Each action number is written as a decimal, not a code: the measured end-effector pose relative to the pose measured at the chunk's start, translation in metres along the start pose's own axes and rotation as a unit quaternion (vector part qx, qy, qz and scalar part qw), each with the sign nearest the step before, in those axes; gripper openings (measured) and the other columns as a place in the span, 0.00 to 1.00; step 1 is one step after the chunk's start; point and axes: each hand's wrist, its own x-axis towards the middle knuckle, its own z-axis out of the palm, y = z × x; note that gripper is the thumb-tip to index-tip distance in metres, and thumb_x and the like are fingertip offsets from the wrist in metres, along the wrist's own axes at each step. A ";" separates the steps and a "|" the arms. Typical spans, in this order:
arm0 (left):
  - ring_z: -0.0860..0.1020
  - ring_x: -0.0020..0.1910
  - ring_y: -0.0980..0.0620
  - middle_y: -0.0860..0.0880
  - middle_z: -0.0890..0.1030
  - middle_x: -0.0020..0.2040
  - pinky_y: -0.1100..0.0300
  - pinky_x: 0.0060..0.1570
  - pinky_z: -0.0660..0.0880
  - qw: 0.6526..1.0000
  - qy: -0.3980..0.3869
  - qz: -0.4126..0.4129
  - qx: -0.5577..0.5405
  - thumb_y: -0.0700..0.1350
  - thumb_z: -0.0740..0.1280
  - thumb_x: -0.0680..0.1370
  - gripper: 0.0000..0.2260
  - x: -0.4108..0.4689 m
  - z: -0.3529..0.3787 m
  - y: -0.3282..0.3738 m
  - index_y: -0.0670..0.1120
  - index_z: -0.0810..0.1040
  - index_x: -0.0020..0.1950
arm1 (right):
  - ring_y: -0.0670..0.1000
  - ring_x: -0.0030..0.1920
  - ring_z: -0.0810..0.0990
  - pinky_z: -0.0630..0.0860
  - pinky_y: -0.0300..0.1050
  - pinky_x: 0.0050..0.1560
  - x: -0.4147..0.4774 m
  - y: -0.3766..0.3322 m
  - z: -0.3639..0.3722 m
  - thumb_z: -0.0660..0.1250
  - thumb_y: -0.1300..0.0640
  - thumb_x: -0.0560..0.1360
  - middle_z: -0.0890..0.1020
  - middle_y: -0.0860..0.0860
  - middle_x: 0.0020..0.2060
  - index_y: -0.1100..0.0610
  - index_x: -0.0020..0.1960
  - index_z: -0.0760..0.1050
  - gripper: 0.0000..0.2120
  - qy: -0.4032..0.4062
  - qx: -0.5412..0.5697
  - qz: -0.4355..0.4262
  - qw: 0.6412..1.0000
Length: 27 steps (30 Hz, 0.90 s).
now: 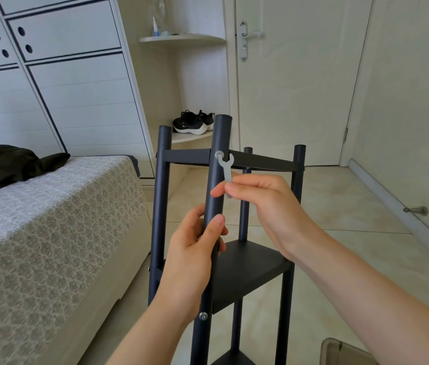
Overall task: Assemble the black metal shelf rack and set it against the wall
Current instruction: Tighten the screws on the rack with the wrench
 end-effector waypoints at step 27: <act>0.80 0.37 0.52 0.51 0.82 0.41 0.50 0.46 0.82 0.996 -0.021 0.017 0.085 0.50 0.62 0.82 0.09 0.008 -0.022 0.008 0.53 0.76 0.61 | 0.46 0.50 0.78 0.76 0.45 0.55 0.006 0.022 0.003 0.64 0.56 0.79 0.83 0.45 0.43 0.51 0.43 0.85 0.11 0.102 -0.054 0.133 0.984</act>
